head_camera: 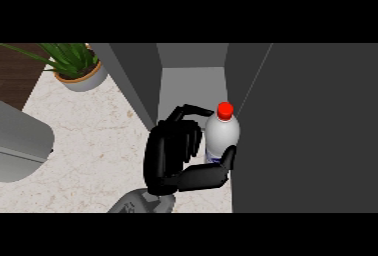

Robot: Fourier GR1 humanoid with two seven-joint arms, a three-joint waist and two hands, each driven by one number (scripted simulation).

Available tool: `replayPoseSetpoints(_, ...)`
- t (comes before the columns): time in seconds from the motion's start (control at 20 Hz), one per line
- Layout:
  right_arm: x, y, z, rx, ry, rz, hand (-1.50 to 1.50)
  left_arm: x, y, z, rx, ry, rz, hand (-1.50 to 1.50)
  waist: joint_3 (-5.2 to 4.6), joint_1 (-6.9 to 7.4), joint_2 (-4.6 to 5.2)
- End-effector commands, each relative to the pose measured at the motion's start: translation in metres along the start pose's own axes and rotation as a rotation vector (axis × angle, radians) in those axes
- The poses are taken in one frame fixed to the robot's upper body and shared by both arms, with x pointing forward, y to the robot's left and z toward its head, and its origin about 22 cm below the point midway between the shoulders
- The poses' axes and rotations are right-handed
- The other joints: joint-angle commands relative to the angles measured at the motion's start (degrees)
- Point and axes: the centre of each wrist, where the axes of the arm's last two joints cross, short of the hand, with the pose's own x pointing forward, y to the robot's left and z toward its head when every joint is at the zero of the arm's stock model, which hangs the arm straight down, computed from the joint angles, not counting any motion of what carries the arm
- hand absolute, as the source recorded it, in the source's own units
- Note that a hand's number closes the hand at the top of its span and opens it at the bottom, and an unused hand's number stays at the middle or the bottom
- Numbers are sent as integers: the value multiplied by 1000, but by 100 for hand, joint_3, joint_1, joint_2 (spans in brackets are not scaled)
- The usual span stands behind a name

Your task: Pick up the bottled water, place it into the cabinet and close the cabinet

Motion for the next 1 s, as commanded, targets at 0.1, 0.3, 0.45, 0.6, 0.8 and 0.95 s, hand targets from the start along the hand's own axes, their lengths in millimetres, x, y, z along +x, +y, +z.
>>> replayPoseSetpoints(0.1,14,-4,-12,3,-47,5,-150,10,-25,-37,49,-49,-48,150,0,-3,8)
replayPoseSetpoints(0.3,34,0,-15,4,-43,28,-150,-3,-24,-45,83,-1,-115,150,-3,19,13)
replayPoseSetpoints(0.45,26,-14,-8,23,-65,26,-150,1,-36,-68,111,-20,-136,150,0,-58,15)
replayPoseSetpoints(0.6,14,-13,-7,-11,-56,8,-150,-8,-30,-87,112,-12,-194,150,0,-29,15)
replayPoseSetpoints(0.8,29,-6,-17,12,-62,5,-150,-23,-23,-90,104,24,-221,150,-5,-21,37)
replayPoseSetpoints(0.95,29,-12,-10,3,-63,10,-150,-35,-15,-90,131,14,-255,150,-6,-87,31)
